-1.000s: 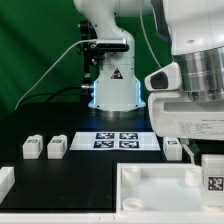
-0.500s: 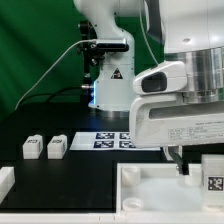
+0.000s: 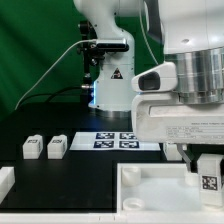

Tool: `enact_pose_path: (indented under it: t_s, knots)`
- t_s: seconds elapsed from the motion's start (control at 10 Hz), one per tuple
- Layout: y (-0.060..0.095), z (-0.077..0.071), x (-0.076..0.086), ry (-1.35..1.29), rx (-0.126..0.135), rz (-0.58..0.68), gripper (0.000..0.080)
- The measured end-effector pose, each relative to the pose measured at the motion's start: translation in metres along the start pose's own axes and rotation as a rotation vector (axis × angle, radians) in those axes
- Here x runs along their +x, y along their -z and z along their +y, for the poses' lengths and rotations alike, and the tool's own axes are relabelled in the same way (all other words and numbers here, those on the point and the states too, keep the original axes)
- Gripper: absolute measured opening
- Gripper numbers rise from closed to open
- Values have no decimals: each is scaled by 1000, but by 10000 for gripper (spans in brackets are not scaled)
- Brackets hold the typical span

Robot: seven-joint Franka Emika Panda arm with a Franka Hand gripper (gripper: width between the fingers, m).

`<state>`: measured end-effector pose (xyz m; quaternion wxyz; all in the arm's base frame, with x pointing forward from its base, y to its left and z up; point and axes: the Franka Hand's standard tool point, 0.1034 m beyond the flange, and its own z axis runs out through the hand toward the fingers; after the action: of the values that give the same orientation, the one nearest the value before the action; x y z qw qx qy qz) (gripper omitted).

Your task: Assemble one leg

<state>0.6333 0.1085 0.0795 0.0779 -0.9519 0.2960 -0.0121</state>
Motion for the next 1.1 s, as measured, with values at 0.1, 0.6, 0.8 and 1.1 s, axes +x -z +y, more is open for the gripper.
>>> enact_pose_path:
  t_s: [0.1,0.6,0.8,1.1]
  knots:
    - [0,1,0,-205,8,3,291]
    - [-2,8,-4,-969,93,-38,292]
    - [-2,8,-4,-897,93,-36,294]
    - [-1,1,-5,-482,66,-5,598]
